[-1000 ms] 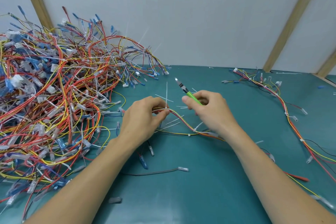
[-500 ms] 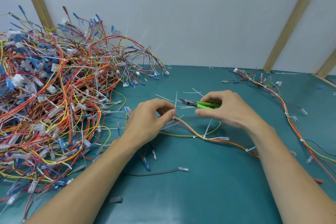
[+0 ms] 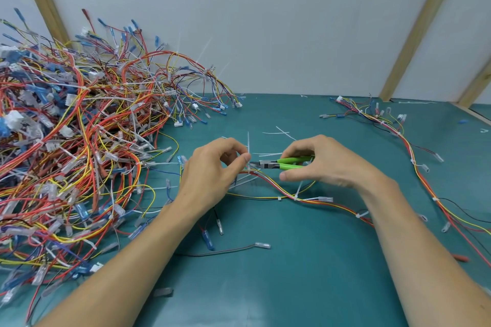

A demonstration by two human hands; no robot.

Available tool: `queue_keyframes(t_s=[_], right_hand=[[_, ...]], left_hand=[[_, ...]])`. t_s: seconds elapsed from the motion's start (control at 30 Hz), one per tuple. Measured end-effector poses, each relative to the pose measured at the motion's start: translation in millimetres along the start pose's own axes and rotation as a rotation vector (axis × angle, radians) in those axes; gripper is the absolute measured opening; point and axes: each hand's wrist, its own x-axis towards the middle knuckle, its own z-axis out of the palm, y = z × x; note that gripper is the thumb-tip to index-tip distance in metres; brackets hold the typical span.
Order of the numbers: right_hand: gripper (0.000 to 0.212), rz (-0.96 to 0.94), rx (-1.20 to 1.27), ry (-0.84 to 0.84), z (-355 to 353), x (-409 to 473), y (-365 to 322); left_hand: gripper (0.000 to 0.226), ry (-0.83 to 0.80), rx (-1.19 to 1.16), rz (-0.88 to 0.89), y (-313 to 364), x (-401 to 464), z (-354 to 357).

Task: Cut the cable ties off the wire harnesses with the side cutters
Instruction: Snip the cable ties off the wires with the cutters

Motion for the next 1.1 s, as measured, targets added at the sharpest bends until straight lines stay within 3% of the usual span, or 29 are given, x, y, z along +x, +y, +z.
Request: queue_keyframes(t_s=[0.27, 0.77, 1.1], right_hand=[[0.029, -0.074, -0.105, 0.129, 7, 1, -11], [0.018, -0.005, -0.161, 0.12, 10, 5, -11], [0.015, 0.007, -0.145, 0.16, 10, 4, -12]], left_hand=[[0.008, 0.007, -0.015, 0.027, 1, 1, -1], [0.007, 0.038, 0.088, 0.057, 6, -1, -4], [0.009, 0.106, -0.072, -0.023, 5, 2, -6]])
